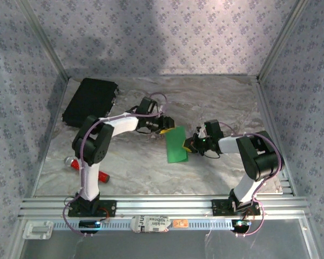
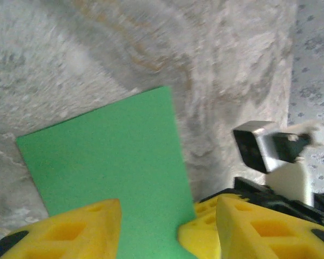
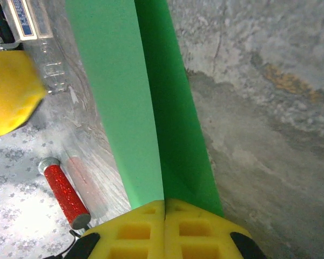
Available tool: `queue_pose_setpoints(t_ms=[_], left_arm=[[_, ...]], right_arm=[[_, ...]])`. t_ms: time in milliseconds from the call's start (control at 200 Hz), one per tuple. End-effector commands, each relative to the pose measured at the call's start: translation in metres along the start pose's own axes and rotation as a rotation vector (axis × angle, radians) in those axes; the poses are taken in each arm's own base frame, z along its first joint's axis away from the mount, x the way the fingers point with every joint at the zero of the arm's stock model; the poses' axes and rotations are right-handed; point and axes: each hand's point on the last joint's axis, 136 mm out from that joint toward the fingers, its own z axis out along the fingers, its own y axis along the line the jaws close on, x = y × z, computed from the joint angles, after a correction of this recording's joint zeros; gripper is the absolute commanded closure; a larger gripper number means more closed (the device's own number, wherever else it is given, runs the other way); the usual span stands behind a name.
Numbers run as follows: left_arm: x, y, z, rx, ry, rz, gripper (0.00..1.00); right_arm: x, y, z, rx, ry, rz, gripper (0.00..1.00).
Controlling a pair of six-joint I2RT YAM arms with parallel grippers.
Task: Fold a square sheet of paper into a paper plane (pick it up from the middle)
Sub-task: Fold the triangle a second time at the center of the table.
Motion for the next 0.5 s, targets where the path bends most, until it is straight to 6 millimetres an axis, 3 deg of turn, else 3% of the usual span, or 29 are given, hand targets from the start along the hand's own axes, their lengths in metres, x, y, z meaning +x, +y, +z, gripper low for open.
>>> queue_pose_setpoints(t_ms=[0,265,495], left_arm=[[0.004,-0.012,-0.019,-0.016,-0.064,0.063,0.5],[0.017,-0.015,-0.045,-0.003,-0.202,0.103,0.48],[0.036,-0.018,-0.06,0.024,-0.275,0.146,0.35]], right_arm=[[-0.006,0.008,0.001,-0.006,-0.024,0.006,0.94],[-0.003,0.006,-0.001,0.001,-0.005,-0.011,0.89],[-0.005,0.008,-0.006,-0.008,-0.004,-0.029,0.85]])
